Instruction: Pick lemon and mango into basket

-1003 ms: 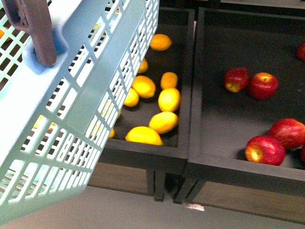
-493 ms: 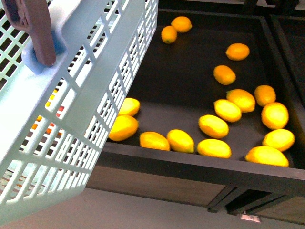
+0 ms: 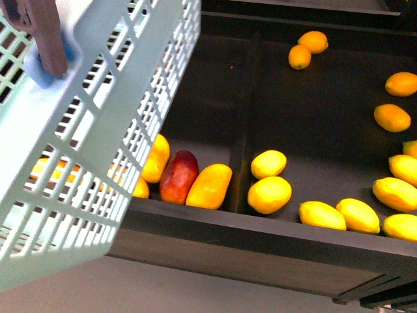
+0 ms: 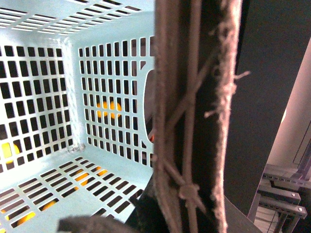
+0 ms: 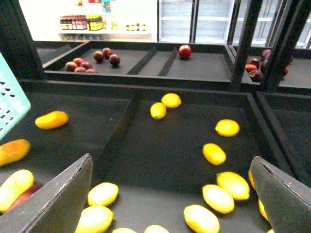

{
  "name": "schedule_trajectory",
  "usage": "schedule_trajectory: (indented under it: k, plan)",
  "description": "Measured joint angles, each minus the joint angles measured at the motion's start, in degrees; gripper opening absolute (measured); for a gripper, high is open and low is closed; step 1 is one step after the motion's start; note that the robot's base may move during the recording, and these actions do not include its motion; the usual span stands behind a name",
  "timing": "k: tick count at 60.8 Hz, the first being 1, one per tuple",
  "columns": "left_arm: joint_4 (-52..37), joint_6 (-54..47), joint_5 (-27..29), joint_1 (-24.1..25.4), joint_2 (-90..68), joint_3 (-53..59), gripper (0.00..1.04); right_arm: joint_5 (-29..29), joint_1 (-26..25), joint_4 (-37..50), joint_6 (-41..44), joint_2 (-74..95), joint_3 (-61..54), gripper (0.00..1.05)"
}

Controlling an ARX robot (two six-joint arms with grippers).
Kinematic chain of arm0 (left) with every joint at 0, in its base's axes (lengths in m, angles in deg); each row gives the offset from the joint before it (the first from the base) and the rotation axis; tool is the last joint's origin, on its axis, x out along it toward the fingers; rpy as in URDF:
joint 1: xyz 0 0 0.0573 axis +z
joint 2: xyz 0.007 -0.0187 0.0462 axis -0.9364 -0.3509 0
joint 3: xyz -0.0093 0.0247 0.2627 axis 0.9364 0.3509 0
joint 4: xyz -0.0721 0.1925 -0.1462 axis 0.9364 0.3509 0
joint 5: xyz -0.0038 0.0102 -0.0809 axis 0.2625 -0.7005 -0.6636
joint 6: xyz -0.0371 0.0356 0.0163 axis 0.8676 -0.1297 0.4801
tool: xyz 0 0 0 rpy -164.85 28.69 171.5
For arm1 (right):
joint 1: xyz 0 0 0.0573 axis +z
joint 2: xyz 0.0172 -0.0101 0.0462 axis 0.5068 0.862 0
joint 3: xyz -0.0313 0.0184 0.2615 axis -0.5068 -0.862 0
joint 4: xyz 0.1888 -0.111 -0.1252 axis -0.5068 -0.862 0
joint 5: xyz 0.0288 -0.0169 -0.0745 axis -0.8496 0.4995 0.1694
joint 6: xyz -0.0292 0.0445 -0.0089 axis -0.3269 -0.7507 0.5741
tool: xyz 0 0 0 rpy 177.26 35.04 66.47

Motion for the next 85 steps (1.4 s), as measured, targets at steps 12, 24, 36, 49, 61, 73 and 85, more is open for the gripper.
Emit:
schedule_trajectory:
  k: [12, 24, 36, 49, 61, 73, 85]
  plan:
    - [0.0, -0.4, -1.4, -0.4, 0.1, 0.0, 0.05, 0.2, 0.0, 0.0, 0.0, 0.0, 0.0, 0.96]
    - [22.0, -24.8, 5.1, -7.2, -13.2, -16.7, 0.05, 0.4, 0.0, 0.0, 0.0, 0.0, 0.0, 0.96]
    - [19.3, -32.6, 1.6, -14.1, -27.8, -27.5, 0.05, 0.4, 0.0, 0.0, 0.0, 0.0, 0.0, 0.96]
    - [18.2, -32.9, -7.3, -21.4, -35.6, -36.7, 0.05, 0.4, 0.0, 0.0, 0.0, 0.0, 0.0, 0.96]
    - [17.9, -31.1, -8.6, -25.4, -36.2, -37.6, 0.05, 0.5, 0.0, 0.0, 0.0, 0.0, 0.0, 0.96]
    - [17.9, -31.7, -6.4, -24.0, -36.2, -37.6, 0.05, 0.4, 0.0, 0.0, 0.0, 0.0, 0.0, 0.96]
    - [17.9, -31.5, -7.7, -24.7, -36.2, -37.6, 0.05, 4.4, 0.4, -7.0, -4.8, 3.2, 2.6, 0.96]
